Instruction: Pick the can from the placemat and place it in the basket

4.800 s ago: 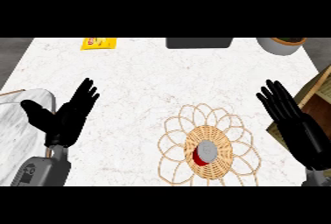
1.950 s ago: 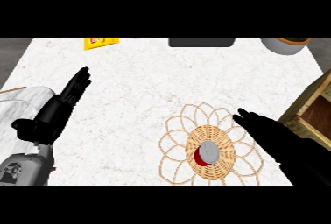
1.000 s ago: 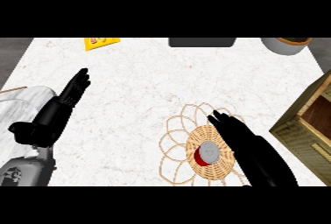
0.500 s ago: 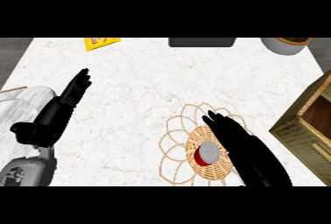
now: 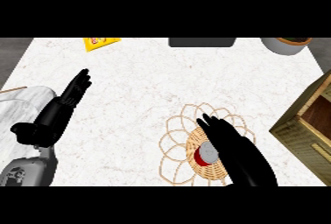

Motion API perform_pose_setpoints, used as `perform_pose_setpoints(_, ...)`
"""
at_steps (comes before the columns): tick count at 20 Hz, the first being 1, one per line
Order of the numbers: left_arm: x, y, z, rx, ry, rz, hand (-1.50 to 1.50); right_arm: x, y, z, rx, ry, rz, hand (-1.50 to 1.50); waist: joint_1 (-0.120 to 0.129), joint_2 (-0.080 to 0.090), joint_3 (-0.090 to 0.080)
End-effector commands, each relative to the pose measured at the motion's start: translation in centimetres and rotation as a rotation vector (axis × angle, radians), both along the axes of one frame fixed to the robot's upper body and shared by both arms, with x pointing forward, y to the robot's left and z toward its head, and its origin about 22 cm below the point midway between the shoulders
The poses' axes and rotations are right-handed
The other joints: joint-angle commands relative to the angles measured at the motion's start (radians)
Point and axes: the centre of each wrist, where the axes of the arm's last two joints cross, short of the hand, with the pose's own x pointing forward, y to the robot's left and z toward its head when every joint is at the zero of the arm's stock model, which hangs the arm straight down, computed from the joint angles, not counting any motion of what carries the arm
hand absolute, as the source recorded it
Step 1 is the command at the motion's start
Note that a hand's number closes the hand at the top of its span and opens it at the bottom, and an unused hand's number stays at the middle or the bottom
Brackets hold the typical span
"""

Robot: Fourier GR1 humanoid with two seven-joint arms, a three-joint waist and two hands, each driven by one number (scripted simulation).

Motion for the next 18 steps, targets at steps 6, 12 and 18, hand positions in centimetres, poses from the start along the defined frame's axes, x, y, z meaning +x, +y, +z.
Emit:
perform_pose_setpoints(6, 0.6, -0.6, -1.1, 0.008, -0.012, 0.011, 0.00, 0.6, 0.9, -3.6, -0.034, 0.023, -0.028, -1.50, -0.001, 0.000, 0.000)
perform_pose_setpoints(12, -1.2, 0.6, -1.4, 0.000, -0.001, -0.011, 0.00, 2.0, 0.9, -4.5, -0.083, 0.055, -0.037, -1.50, 0.002, 0.000, 0.000)
perform_pose_setpoints(18, -0.7, 0.5, 0.9, 0.012, 0.018, 0.002, 0.00, 1.8, 0.6, -5.7, -0.077, 0.104, -0.027, -1.50, 0.001, 0.000, 0.000)
